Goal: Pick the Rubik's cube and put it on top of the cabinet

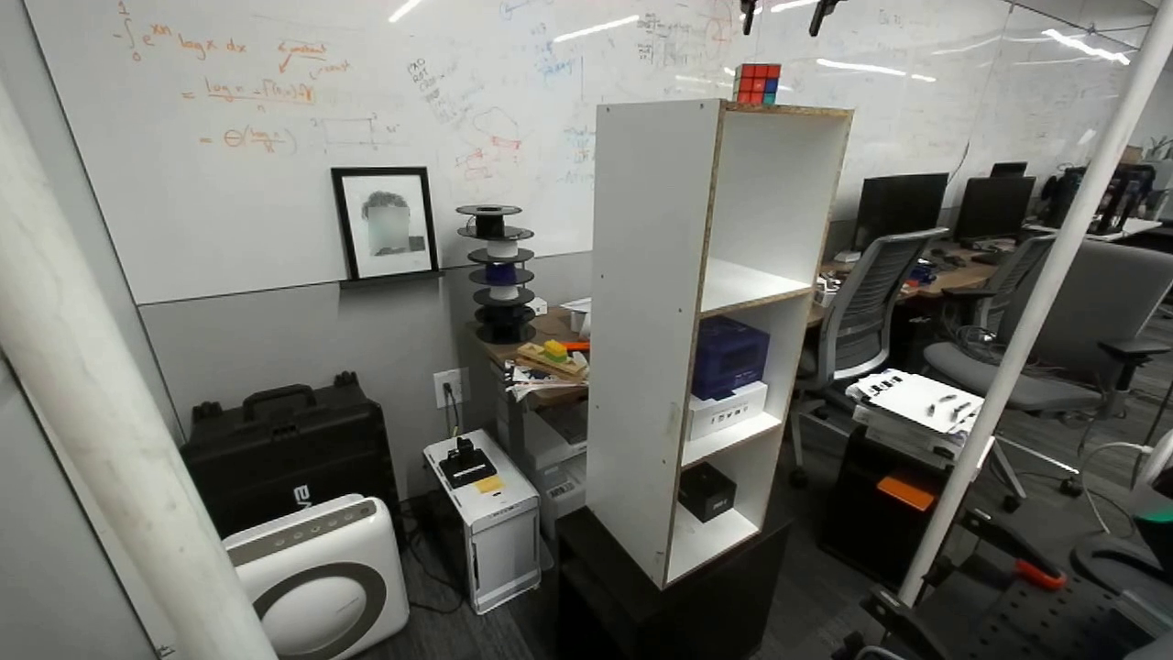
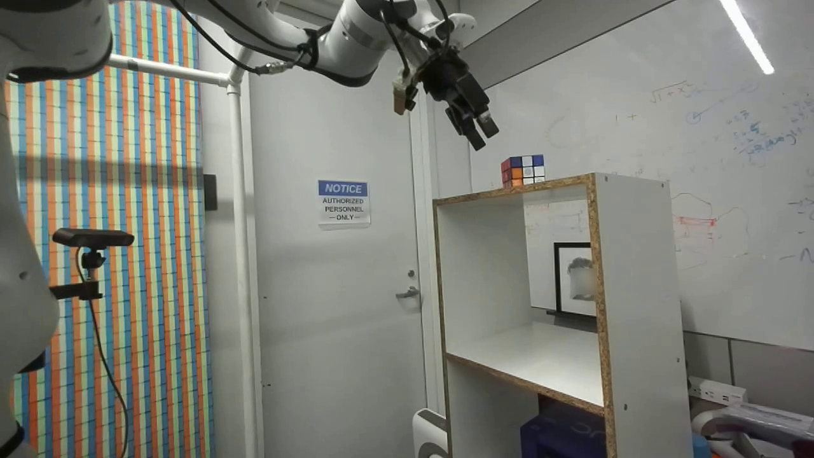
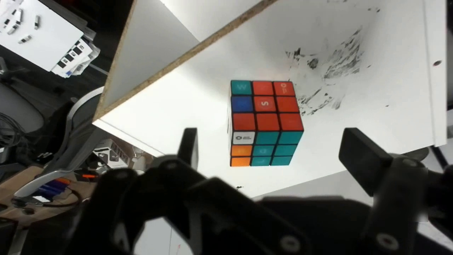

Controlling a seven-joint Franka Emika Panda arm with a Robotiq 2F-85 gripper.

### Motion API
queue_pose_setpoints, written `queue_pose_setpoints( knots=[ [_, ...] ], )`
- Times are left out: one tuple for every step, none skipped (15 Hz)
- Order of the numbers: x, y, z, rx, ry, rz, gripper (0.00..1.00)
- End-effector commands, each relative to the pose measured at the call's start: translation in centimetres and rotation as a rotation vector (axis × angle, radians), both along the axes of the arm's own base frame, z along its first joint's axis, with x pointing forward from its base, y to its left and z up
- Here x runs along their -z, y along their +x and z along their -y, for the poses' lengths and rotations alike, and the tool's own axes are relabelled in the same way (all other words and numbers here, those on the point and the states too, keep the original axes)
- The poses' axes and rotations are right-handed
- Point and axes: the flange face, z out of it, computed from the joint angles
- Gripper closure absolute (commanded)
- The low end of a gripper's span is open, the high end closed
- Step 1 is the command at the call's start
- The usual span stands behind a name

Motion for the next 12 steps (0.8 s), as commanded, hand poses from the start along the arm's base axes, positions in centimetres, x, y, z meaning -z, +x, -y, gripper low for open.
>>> queue_pose_setpoints(
  knots=[
    [-3.9,-7.2,-0.7,-0.129,0.051,-0.073,0.0],
    [-4.0,-9.6,-0.4,-0.185,0.085,-0.127,0.0],
    [-3.9,-11.3,0.2,-0.213,0.118,-0.171,0.0],
    [-2.6,-13.4,1.5,-0.231,0.159,-0.227,0.0],
    [-1.2,-15.1,2.8,-0.244,0.196,-0.287,0.0],
    [1.5,-15.6,3.8,-0.246,0.232,-0.356,0.0],
    [-1.4,-13.1,2.2,-0.205,0.173,-0.303,0.0],
    [0.1,-14.2,3.3,-0.213,0.199,-0.339,0.0],
    [1.1,-14.8,4.1,-0.216,0.214,-0.357,0.0],
    [1.7,-15.0,4.6,-0.218,0.221,-0.368,0.0],
    [2.0,-15.0,4.6,-0.219,0.223,-0.375,0.0],
    [2.1,-15.0,4.4,-0.223,0.222,-0.378,0.0]
  ],
)
